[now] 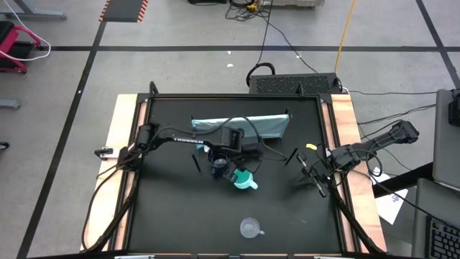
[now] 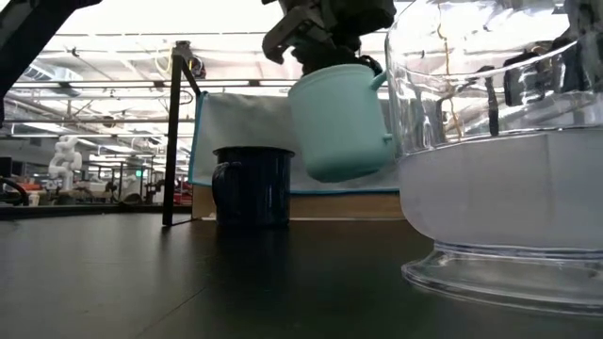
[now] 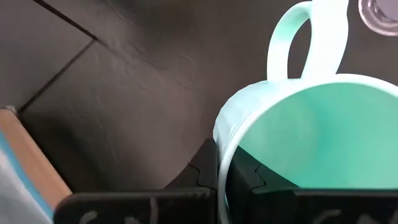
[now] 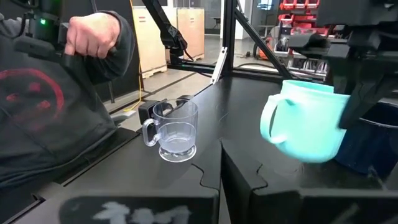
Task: Stack small to large cups/mugs on shelf
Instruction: Move the light blue mug to the center of the table
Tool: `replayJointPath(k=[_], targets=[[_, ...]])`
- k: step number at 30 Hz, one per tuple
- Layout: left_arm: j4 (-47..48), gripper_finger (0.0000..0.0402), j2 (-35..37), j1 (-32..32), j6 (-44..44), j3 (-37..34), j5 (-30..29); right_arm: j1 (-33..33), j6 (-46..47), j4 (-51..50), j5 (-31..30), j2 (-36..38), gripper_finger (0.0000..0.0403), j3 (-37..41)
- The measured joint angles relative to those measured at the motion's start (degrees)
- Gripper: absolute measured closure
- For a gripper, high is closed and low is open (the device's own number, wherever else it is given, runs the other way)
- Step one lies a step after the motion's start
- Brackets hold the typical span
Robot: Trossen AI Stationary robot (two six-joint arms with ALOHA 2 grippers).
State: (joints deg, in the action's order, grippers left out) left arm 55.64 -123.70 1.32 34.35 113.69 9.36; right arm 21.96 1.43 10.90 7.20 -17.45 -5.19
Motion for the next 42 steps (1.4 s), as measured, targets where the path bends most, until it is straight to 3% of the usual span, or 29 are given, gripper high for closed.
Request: replayJointPath(k=[12,42], targets=[[1.2,0.0396,-1.3,2.8,1.3,0.0,-4.9,0.0,0.8,1.3,0.0,0.0,0.0403,1.7],[-0.1,0.0388,-3.8,3.3,1.1,0.0,-3.4,0.0,0.8,2.6,0.0,0.0,0.0403,1.8]])
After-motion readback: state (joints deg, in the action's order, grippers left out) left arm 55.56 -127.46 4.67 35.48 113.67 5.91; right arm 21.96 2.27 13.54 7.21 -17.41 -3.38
